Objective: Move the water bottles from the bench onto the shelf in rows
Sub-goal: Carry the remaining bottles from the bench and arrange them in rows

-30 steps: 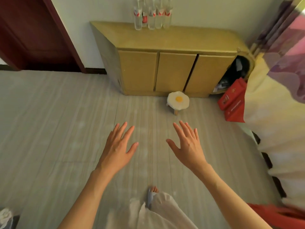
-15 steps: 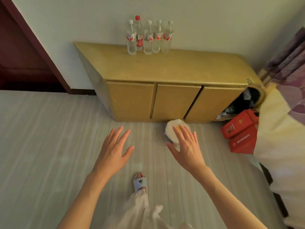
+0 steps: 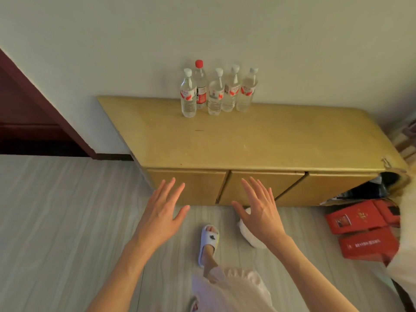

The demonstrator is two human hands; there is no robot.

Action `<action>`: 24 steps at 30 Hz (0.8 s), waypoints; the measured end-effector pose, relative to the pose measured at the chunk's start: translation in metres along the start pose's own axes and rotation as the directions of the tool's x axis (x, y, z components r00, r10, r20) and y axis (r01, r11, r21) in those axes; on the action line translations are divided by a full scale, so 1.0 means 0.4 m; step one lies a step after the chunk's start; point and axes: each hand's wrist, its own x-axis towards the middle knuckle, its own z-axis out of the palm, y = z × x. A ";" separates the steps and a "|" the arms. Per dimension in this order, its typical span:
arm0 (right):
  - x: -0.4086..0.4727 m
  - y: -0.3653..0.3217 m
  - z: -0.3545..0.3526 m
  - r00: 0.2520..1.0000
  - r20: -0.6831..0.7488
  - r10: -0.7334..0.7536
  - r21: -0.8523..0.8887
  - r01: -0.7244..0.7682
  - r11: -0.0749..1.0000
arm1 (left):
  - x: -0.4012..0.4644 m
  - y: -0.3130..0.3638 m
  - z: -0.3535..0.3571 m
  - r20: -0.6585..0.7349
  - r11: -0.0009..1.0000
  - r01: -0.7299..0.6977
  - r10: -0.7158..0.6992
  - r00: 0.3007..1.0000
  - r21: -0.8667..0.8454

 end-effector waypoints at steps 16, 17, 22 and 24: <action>0.779 -0.003 -0.063 1.000 0.013 -0.005 0.041 0.004 0.999 | 0.735 -0.134 -0.210 -0.029 0.999 0.032 -0.032 0.999 -0.020; 0.813 -0.004 -0.068 1.000 0.013 0.004 0.047 -0.005 0.999 | 0.775 -0.135 -0.218 -0.021 0.999 0.021 -0.022 1.000 -0.026; 0.983 -0.012 -0.090 0.997 -0.046 0.060 0.155 -0.052 0.987 | 0.985 -0.150 -0.251 -0.014 0.998 -0.059 0.059 0.998 -0.032; 1.046 -0.021 -0.097 0.990 -0.077 0.115 0.197 -0.097 0.976 | 1.062 -0.164 -0.256 -0.028 0.997 -0.064 0.063 0.998 -0.041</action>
